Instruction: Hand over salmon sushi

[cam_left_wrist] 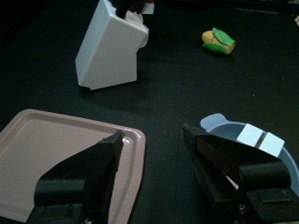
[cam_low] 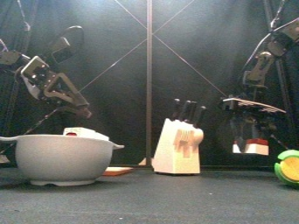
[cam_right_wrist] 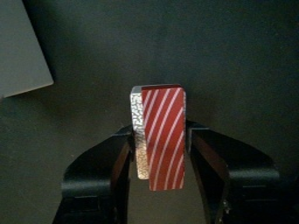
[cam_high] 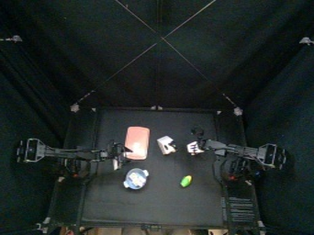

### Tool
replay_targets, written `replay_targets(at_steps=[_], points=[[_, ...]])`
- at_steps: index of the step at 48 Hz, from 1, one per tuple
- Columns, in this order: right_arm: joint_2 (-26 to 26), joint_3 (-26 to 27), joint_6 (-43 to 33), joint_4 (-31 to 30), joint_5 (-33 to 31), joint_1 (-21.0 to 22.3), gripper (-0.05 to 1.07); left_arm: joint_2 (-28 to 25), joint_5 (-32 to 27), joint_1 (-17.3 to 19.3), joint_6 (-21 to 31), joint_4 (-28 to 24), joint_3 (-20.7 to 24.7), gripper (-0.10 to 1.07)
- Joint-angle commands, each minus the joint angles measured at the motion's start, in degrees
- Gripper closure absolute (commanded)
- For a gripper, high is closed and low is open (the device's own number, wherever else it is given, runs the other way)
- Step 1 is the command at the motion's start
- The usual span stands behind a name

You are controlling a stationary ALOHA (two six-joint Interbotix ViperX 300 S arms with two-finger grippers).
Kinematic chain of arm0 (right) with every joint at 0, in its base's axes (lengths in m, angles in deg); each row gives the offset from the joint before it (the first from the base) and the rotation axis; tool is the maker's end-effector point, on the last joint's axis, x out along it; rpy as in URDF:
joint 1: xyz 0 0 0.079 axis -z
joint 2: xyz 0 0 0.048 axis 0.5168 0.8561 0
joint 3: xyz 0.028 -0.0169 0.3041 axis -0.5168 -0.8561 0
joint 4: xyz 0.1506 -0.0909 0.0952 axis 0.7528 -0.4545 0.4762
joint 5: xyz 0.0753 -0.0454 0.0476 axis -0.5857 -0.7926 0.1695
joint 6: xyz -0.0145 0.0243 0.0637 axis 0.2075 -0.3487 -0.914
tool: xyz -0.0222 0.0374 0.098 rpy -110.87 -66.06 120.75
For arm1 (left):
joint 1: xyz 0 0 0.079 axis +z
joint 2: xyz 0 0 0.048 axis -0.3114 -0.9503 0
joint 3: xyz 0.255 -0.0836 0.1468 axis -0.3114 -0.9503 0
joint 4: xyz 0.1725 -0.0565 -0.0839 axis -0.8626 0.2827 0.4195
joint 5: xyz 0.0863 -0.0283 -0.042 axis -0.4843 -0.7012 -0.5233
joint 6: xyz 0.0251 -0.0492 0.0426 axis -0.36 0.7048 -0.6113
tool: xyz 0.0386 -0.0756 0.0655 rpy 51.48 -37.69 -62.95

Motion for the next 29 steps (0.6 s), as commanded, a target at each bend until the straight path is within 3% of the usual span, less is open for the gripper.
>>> replay_targets(at_steps=[1, 16, 29], points=[[-1.3, 0.4, 0.2, 0.2, 0.2, -0.7, 0.48, 0.4, 0.6, 0.2, -0.1, 0.0, 0.8, 0.07], [-8.7, 3.2, 0.3, -2.7, 0.4, -9.3, 0.48, 4.4, 3.6, -1.1, 0.0, -0.9, 0.6, 0.07], [-15.5, 3.4, 0.3, -7.1, 7.9, -19.6, 0.48, 5.9, 7.6, -7.5, 0.1, -1.1, 2.0, 0.07]])
